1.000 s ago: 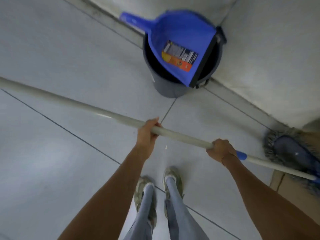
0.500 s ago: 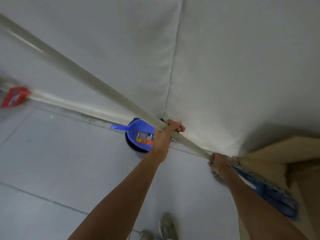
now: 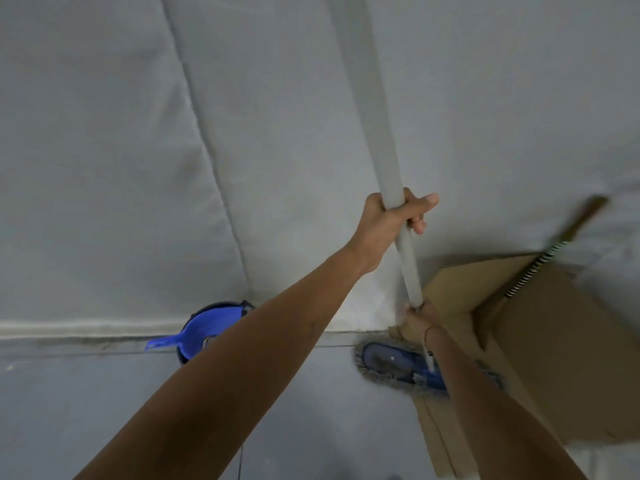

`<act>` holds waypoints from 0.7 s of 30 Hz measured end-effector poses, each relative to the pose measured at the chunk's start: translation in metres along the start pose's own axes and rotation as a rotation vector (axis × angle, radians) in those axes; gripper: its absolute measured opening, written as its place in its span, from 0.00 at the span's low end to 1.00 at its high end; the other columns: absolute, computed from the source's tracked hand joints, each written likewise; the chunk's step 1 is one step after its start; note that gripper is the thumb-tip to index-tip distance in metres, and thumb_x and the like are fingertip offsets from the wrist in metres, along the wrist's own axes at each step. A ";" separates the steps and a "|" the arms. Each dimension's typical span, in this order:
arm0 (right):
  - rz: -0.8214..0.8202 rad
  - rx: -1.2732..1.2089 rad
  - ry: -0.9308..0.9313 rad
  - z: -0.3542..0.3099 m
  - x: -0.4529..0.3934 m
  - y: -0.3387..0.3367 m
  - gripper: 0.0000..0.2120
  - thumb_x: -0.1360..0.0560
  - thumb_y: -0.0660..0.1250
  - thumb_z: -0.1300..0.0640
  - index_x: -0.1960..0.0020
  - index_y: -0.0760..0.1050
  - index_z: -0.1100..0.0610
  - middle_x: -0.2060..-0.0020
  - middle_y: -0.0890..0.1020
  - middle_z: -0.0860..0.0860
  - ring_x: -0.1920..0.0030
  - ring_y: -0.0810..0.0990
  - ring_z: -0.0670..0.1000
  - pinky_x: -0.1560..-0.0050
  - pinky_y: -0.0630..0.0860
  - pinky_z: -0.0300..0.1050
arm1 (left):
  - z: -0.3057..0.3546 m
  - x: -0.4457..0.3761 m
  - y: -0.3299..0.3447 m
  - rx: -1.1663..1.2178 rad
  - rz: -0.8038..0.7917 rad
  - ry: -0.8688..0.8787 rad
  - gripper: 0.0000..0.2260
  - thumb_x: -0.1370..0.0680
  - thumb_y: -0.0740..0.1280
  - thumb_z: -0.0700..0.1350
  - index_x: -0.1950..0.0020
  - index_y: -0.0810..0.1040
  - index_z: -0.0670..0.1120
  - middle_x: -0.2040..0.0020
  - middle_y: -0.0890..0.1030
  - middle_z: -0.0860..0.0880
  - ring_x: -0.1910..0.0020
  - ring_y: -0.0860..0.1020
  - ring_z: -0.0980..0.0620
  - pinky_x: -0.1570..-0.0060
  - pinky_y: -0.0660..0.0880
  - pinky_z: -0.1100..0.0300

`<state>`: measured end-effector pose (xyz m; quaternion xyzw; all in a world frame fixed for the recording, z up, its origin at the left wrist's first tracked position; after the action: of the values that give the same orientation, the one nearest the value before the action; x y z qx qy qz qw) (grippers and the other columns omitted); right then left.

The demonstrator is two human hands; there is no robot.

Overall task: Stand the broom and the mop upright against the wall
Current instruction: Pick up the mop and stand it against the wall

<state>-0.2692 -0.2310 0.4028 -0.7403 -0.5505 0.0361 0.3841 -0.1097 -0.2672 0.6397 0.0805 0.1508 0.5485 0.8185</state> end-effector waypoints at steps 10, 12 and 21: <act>0.025 -0.173 -0.021 0.036 -0.009 -0.160 0.15 0.21 0.59 0.58 0.37 0.68 0.64 0.55 0.76 0.62 0.60 0.73 0.54 0.69 0.66 0.39 | -0.001 -0.081 0.220 -0.163 -0.198 -0.050 0.22 0.25 0.71 0.44 0.75 0.66 0.47 0.80 0.69 0.53 0.77 0.67 0.55 0.66 0.69 0.60; -0.001 -0.183 -0.029 0.048 -0.019 -0.191 0.16 0.21 0.58 0.58 0.36 0.67 0.64 0.51 0.77 0.63 0.54 0.76 0.59 0.70 0.65 0.37 | -0.004 -0.098 0.260 -0.200 -0.240 -0.054 0.21 0.25 0.71 0.46 0.76 0.67 0.48 0.79 0.69 0.53 0.76 0.68 0.55 0.65 0.70 0.60; -0.122 -0.228 -0.062 0.050 -0.065 -0.239 0.12 0.22 0.60 0.49 0.45 0.70 0.57 0.62 0.74 0.50 0.62 0.73 0.48 0.65 0.71 0.38 | -0.018 -0.153 0.309 -0.258 -0.190 -0.038 0.21 0.25 0.71 0.51 0.78 0.73 0.50 0.78 0.76 0.50 0.74 0.78 0.51 0.57 0.79 0.59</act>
<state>-0.5062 -0.2356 0.4894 -0.7427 -0.6066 -0.0274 0.2821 -0.4396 -0.2896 0.7383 -0.0297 0.0704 0.4818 0.8729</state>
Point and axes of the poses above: each hand's wrist, its own x-axis away from the middle knuckle, its own y-axis out of the palm, z = x × y, the point moved 8 cm from there along -x, towards the middle knuckle
